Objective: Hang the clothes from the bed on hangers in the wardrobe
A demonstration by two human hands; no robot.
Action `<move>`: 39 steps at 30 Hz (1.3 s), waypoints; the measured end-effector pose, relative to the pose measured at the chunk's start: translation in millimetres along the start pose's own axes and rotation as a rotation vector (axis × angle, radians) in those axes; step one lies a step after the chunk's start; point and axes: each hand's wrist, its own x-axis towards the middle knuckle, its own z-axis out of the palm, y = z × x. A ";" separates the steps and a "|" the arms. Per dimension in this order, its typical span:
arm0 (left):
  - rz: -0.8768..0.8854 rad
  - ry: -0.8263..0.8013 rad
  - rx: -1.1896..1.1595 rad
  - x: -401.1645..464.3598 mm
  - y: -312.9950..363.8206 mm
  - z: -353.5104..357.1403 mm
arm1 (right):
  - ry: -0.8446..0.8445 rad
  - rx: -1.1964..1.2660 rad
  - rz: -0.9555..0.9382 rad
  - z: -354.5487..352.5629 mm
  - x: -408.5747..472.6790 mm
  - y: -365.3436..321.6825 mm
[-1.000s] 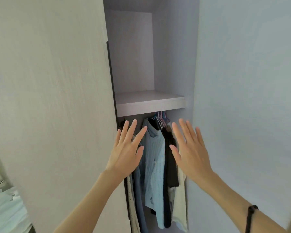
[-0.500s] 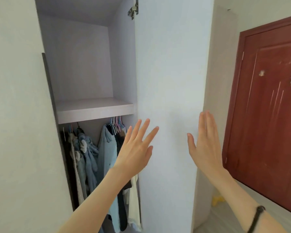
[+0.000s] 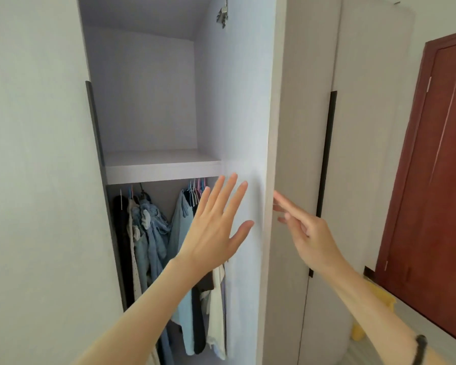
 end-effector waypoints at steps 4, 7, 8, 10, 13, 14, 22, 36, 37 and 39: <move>-0.078 0.040 -0.017 -10.9 -20.4 -22.2 | -0.120 -0.010 -0.172 37.7 21.8 -4.1; -0.113 0.061 0.066 -23.8 -50.9 -43.2 | -0.183 -0.007 -0.236 72.0 44.4 -8.5; -0.132 0.067 0.094 -28.4 -62.6 -49.3 | -0.189 -0.021 -0.264 84.5 51.7 -9.3; -0.184 0.078 0.148 -37.5 -87.7 -61.0 | -0.181 -0.111 -0.331 112.3 66.3 -10.2; -0.258 0.072 0.230 -47.8 -124.7 -74.8 | -0.121 -0.212 -0.349 153.9 90.4 -11.2; -0.275 0.071 0.261 -50.5 -137.6 -78.4 | -0.095 -0.221 -0.338 167.1 100.8 -10.7; -0.294 0.065 0.393 -41.4 -249.8 -92.8 | 0.106 -0.428 -0.458 248.1 208.9 -11.8; -0.287 0.233 0.462 40.7 -391.5 -79.5 | 0.293 -0.714 -0.495 332.7 296.3 29.5; -0.297 0.234 0.476 41.4 -397.1 -75.7 | 0.292 -0.723 -0.502 332.7 299.6 32.1; -0.316 0.254 0.525 42.9 -405.9 -69.1 | 0.265 -0.715 -0.525 333.5 305.9 37.2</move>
